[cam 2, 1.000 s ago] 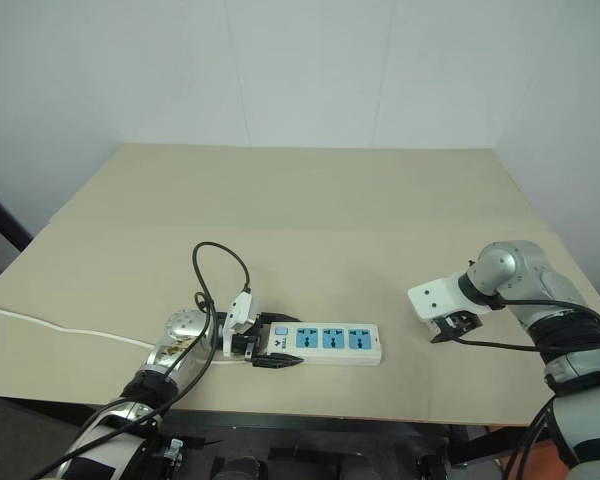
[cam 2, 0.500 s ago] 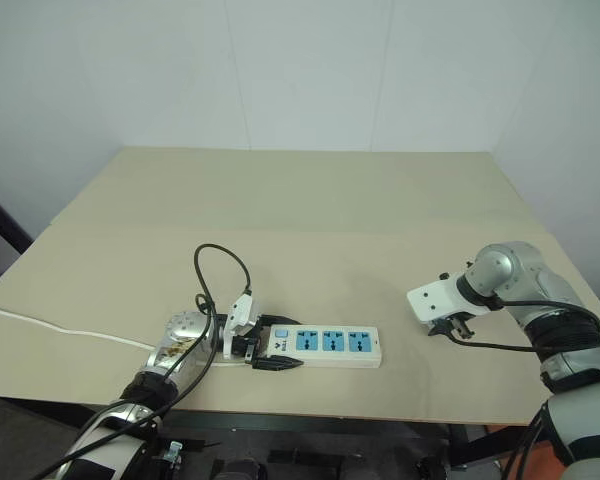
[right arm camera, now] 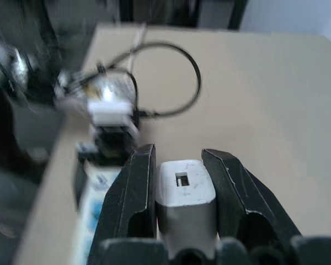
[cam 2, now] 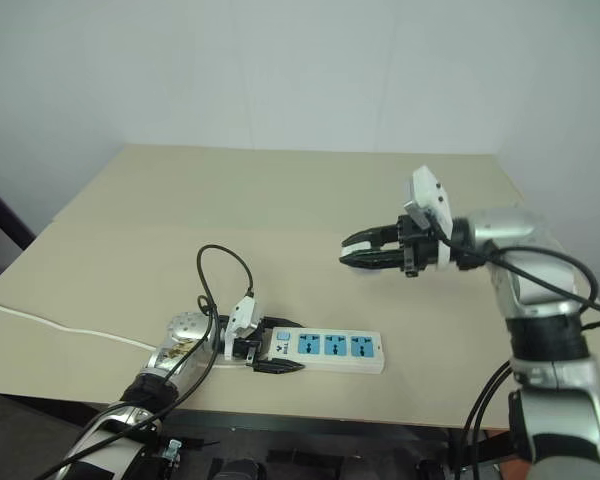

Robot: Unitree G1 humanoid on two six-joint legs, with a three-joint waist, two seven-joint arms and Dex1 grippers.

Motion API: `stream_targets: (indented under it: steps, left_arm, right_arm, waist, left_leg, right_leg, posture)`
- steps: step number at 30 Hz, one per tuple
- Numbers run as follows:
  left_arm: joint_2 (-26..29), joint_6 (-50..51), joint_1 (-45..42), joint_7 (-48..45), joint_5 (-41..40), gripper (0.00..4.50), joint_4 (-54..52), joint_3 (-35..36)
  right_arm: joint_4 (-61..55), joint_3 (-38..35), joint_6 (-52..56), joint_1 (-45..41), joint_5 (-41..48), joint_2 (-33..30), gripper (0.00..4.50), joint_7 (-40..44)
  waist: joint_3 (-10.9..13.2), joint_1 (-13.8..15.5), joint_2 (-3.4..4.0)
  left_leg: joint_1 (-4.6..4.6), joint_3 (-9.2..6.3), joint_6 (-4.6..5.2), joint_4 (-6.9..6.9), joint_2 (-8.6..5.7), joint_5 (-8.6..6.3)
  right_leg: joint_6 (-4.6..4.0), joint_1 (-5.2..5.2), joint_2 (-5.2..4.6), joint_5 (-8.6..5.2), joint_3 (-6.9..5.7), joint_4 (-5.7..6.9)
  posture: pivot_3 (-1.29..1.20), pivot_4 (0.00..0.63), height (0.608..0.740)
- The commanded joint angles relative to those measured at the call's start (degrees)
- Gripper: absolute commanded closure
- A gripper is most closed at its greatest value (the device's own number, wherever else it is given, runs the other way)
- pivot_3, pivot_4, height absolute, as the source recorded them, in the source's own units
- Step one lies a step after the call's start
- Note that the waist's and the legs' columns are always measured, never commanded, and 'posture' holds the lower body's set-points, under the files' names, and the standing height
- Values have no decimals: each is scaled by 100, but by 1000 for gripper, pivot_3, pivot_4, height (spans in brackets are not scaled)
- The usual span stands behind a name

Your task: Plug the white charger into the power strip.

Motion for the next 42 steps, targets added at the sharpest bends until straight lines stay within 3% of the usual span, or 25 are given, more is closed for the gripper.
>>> stream_targets:
  steps: [1,5,13,27,42]
  left_arm:
    - [59,169,140,-138,203,1166,181,-241]
    - [96,197,118,-126,195,1166,181,-216]
    - [103,294,167,-92,169,1166,50,-207]
    - [131,298,205,-112,176,1166,-8,-226]
    - [174,352,277,-109,168,1166,-115,-231]
  right_arm:
    - [-723,-183,-61,471,197,675,3357,-1043]
    - [-630,142,-903,901,-226,1513,3357,-1573]
    - [-301,490,-1592,1330,-207,2036,3357,-1395]
    - [448,823,-2421,1569,-553,1985,3357,-946]
    - [512,900,-2424,1694,-567,1807,3357,-764]
  waist:
    - [0,-10,1]
    - [-1,-29,2]
    - [-1,-30,2]
    - [-1,-52,2]
    - [-1,-63,2]
  left_leg:
    - [2,0,0,0,2,0]
    - [2,0,0,0,2,0]
    - [0,0,0,0,3,0]
    - [0,0,0,-1,3,0]
    - [-1,0,0,-3,3,0]
  right_leg:
    - [8,-2,3,-6,0,6]
    - [13,-5,6,-9,2,8]
    - [15,-5,5,-9,1,6]
    - [15,-6,6,-10,1,4]
    - [16,-6,6,-11,1,1]
  posture:
    - [0,150,740]
    - [0,150,740]
    - [0,150,740]
    - [0,150,740]
    - [0,150,740]
